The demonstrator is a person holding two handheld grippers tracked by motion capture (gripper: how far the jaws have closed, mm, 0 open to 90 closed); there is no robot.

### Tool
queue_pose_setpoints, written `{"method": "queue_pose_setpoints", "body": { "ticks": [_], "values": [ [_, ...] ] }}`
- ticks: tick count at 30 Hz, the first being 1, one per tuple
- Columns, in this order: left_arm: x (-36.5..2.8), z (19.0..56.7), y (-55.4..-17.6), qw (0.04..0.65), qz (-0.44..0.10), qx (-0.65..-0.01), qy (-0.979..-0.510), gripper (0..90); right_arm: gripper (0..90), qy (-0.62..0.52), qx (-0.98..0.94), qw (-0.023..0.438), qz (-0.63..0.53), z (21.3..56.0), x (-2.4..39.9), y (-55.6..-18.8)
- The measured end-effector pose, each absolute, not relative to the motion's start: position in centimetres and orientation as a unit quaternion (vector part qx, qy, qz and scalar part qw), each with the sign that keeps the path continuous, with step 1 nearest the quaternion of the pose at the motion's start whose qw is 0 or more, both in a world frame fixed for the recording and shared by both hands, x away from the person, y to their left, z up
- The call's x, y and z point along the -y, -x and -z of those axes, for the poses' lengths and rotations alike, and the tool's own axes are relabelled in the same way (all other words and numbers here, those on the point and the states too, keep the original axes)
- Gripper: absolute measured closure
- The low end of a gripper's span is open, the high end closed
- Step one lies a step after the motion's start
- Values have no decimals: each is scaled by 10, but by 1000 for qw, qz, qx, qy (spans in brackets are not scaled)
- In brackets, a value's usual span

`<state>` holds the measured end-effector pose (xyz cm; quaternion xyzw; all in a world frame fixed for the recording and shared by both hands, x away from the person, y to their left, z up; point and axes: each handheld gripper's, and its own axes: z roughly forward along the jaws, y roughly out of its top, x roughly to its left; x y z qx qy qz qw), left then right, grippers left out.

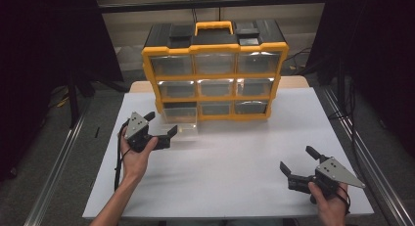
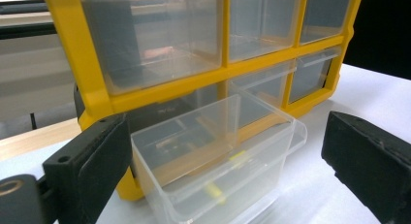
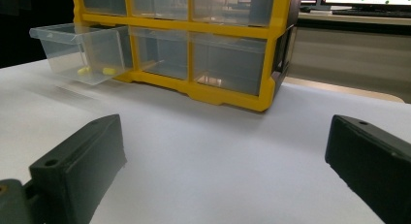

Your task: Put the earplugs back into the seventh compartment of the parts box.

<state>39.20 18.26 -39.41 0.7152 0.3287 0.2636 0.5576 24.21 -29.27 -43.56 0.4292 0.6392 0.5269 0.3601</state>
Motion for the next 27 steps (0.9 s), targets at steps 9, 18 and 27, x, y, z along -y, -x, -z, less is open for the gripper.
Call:
{"method": "queue_pose_setpoints", "body": {
  "ticks": [9, 18, 27],
  "values": [
    [-183, 414, -375, 562, -267, -341, -705, 44, 6, -429, -640, 360, -526, 435, 293, -242],
    [-186, 426, -354, 575, -257, -363, -687, 43, 6, -431, -636, 362, -528, 435, 293, -240],
    [-193, 435, -341, 579, -244, -367, -686, 39, 6, -436, -632, 364, -526, 434, 293, -241]
  ]
}}
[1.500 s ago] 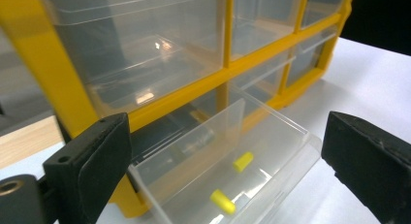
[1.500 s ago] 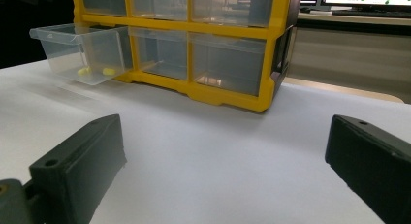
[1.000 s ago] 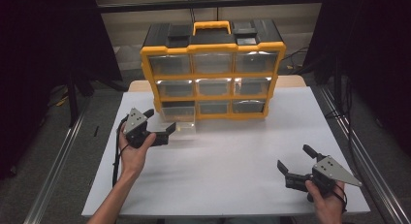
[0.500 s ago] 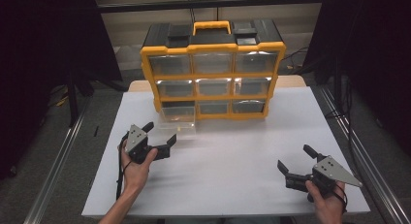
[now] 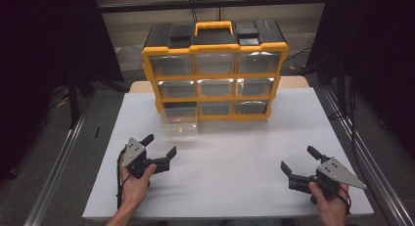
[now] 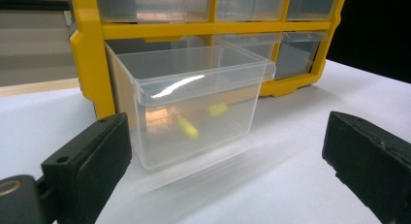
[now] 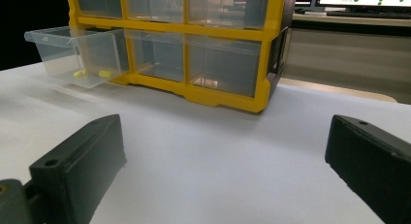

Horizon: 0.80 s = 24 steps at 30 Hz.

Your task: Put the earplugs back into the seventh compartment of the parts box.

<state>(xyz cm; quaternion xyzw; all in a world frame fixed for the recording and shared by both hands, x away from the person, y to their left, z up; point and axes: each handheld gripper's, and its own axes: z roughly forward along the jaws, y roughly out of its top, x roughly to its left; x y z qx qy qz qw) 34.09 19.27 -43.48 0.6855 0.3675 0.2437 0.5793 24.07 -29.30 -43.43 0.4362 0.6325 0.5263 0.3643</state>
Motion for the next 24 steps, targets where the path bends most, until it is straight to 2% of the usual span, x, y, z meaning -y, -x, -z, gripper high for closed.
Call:
{"method": "queue_pose_setpoints", "body": {
  "ticks": [18, 24],
  "values": [
    [-218, 439, -309, 564, -246, -381, -690, 40, 7, -437, -632, 366, -526, 434, 295, -238],
    [-222, 439, -311, 556, -253, -376, -697, 39, 7, -435, -633, 365, -526, 434, 294, -238]
  ]
}}
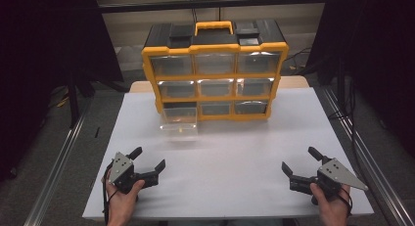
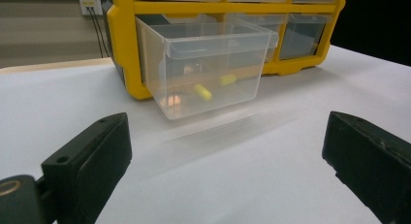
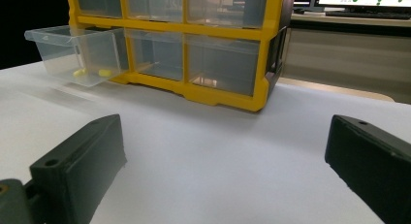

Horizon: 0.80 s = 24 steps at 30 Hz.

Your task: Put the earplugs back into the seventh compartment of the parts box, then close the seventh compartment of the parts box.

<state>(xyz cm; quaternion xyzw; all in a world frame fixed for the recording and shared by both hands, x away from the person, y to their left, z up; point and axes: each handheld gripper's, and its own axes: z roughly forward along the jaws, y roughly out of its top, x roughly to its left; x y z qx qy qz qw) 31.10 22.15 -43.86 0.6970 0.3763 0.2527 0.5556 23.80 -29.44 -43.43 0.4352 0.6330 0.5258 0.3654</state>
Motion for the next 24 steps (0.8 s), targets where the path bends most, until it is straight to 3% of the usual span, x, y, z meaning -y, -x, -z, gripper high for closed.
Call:
{"method": "queue_pose_setpoints", "body": {
  "ticks": [13, 18, 24],
  "values": [
    [-214, 437, -316, 557, -218, -345, -723, 51, 7, -438, -635, 360, -525, 435, 292, -242],
    [-207, 436, -321, 561, -180, -311, -746, 58, 7, -441, -633, 360, -525, 436, 292, -242],
    [-194, 435, -328, 552, -178, -293, -760, 58, 7, -437, -633, 359, -528, 436, 293, -241]
  ]
}}
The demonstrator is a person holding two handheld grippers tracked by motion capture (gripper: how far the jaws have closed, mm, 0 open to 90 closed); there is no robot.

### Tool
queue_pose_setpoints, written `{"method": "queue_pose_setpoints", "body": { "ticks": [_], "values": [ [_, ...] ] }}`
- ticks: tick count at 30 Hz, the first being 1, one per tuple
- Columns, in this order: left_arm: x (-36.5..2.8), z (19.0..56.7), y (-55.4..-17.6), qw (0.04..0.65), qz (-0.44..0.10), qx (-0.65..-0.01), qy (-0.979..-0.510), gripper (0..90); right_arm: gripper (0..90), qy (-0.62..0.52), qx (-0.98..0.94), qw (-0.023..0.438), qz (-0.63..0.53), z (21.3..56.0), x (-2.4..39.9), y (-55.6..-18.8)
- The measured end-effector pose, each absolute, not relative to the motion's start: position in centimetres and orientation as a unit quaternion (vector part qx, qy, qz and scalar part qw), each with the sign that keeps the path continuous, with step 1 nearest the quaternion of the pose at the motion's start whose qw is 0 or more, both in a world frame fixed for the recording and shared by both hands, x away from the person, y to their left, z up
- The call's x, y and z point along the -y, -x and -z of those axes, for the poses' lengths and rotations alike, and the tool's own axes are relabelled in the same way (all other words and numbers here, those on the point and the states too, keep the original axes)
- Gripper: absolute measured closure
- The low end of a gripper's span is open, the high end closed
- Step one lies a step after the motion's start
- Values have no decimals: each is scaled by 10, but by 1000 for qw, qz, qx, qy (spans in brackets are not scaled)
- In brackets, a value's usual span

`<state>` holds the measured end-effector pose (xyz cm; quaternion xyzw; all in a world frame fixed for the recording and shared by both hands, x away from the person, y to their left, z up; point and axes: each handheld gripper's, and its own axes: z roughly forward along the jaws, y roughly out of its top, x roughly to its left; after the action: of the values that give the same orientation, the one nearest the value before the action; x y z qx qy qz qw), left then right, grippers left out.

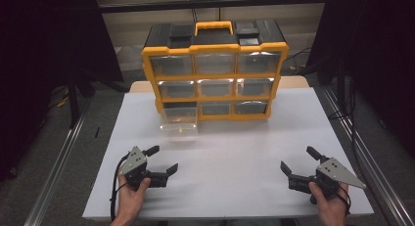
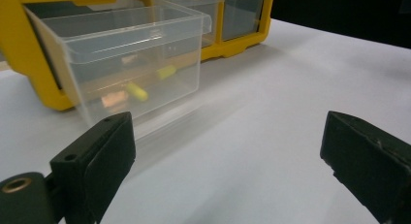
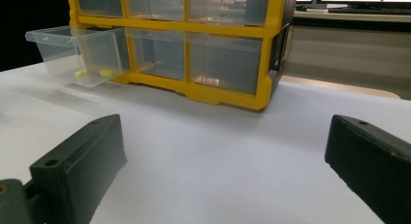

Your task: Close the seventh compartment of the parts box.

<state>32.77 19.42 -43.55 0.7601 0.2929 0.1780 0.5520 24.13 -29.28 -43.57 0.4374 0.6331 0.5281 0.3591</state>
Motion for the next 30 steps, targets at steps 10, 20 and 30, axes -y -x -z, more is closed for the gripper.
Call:
{"method": "queue_pose_setpoints", "body": {
  "ticks": [10, 20, 30],
  "values": [
    [-175, 431, -341, 577, -183, -280, -745, 55, 7, -434, -636, 357, -530, 436, 293, -241],
    [-154, 438, -351, 575, -178, -256, -756, 153, 6, -434, -635, 358, -529, 436, 293, -241],
    [-162, 439, -352, 579, -169, -250, -758, 448, 7, -430, -638, 358, -528, 435, 291, -240]
  ]
}}
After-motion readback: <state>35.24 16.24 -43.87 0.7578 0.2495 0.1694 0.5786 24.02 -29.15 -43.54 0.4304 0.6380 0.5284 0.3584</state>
